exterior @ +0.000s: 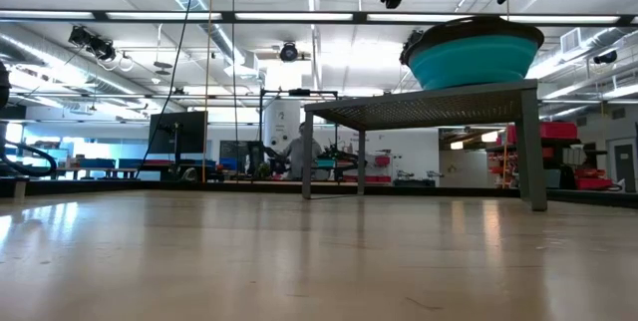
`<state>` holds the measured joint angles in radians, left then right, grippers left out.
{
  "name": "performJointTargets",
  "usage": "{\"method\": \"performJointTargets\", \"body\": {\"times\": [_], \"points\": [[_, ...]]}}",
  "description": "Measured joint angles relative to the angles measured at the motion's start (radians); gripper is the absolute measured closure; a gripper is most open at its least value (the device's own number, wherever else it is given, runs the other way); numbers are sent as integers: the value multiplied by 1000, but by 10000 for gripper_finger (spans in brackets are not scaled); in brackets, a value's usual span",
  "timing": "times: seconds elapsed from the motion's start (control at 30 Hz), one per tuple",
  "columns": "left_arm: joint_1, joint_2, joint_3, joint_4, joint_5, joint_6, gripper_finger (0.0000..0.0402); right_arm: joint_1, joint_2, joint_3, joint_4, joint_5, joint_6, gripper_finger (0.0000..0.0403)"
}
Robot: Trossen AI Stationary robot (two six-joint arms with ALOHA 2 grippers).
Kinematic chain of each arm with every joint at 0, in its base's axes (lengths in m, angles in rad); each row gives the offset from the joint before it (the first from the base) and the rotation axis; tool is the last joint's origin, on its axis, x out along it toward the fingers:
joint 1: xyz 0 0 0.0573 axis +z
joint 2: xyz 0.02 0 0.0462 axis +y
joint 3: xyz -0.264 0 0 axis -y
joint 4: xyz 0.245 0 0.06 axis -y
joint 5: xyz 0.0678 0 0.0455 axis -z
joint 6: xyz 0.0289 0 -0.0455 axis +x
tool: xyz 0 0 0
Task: Pick & Place Fruit
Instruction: Put the brown kiwi in the blue strainer bowl on the shelf
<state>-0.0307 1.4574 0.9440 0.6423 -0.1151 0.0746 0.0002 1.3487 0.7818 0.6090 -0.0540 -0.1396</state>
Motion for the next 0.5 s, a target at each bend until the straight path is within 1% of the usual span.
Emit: {"method": "performJointTargets", "body": {"times": [0.13, 0.33, 0.4, 0.5], "points": [[0, 0, 0, 0, 0, -8, 162, 0, 0, 0, 0, 1, -16, 91], [0, 0, 0, -2, -1, -8, 162, 0, 0, 0, 0, 5, -15, 147], [0, 0, 0, -2, 4, -8, 162, 0, 0, 0, 0, 22, -15, 165], [0, 0, 0, -2, 11, -9, 162, 0, 0, 0, 0, 27, -16, 182]]}}
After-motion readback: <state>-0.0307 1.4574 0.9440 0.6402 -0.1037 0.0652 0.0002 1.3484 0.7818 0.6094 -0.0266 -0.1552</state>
